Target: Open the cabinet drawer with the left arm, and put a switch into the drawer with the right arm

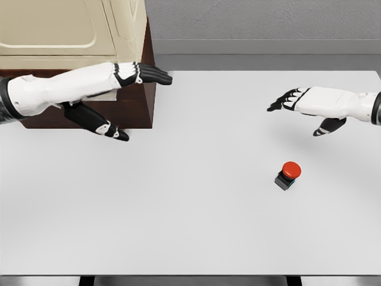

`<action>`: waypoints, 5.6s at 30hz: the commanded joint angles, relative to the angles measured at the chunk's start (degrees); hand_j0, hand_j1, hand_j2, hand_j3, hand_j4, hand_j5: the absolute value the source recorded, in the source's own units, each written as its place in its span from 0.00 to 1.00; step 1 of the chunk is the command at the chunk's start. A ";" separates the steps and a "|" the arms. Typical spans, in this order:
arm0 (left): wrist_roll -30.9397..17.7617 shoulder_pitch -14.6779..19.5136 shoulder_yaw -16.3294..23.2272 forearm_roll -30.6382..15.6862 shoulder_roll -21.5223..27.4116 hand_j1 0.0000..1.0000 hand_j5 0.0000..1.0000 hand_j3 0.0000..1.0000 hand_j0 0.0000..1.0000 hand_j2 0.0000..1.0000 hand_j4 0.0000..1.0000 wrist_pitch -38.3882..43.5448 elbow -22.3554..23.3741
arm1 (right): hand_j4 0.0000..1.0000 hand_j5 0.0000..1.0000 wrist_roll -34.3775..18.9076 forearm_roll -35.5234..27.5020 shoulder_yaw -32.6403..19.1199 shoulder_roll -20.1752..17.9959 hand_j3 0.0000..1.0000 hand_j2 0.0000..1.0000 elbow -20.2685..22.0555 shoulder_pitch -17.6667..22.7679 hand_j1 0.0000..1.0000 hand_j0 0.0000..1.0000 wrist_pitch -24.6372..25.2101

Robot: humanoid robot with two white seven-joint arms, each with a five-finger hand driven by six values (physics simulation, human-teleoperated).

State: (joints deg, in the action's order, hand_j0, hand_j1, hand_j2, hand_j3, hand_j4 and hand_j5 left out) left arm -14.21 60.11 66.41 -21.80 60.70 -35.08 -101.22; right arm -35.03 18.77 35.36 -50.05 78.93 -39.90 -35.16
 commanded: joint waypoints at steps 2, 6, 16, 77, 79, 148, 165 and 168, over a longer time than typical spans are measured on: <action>-1.26 0.10 0.04 -0.35 2.32 1.00 1.00 1.00 1.00 1.00 1.00 0.08 0.05 | 1.00 1.00 0.03 -0.32 0.24 0.30 1.00 1.00 -0.36 0.09 1.00 1.00 0.16; -0.56 0.45 -0.93 -0.79 7.76 1.00 1.00 1.00 1.00 1.00 1.00 0.08 0.05 | 1.00 1.00 0.03 -0.40 0.15 -0.13 1.00 1.00 -1.15 0.00 1.00 1.00 0.16; -1.09 1.94 -1.28 -1.40 14.97 1.00 1.00 1.00 1.00 1.00 1.00 0.08 -0.03 | 1.00 1.00 0.57 -1.72 -2.05 -8.39 1.00 1.00 3.51 5.36 1.00 1.00 0.16; -13.74 3.52 -1.11 -11.60 12.34 1.00 1.00 1.00 1.00 1.00 1.00 28.31 0.23 | 1.00 1.00 0.03 -9.90 -2.57 -8.22 1.00 1.00 15.37 15.65 1.00 1.00 0.16; -13.13 3.44 -1.11 -11.69 12.34 1.00 1.00 1.00 1.00 1.00 1.00 29.89 0.23 | 1.00 1.00 0.03 -9.90 -2.22 -8.22 1.00 1.00 15.37 15.65 1.00 1.00 0.16; -12.60 -0.34 -0.93 -11.42 8.65 1.00 1.00 1.00 1.00 1.00 1.00 35.34 7.00 | 0.56 0.56 0.03 -8.67 -1.34 -7.17 0.56 0.56 12.65 15.03 0.56 0.56 0.16; -12.60 -2.01 -1.28 -11.51 8.65 1.00 1.00 1.00 1.00 1.00 1.00 35.34 7.00 | 0.53 0.53 0.03 -8.75 -1.43 -6.11 0.53 0.53 12.21 12.13 0.53 0.53 0.16; -12.60 -2.10 -1.28 -11.51 8.65 1.00 1.00 1.00 1.00 1.00 1.00 35.25 7.00 | 0.53 0.53 0.03 -8.75 -1.52 -6.02 0.53 0.53 12.21 11.25 0.53 0.53 0.16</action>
State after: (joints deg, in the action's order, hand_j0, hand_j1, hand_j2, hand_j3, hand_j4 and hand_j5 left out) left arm -26.61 57.90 64.99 -33.35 69.34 0.18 -94.22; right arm -35.01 10.38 33.90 -56.12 91.12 -28.74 -35.15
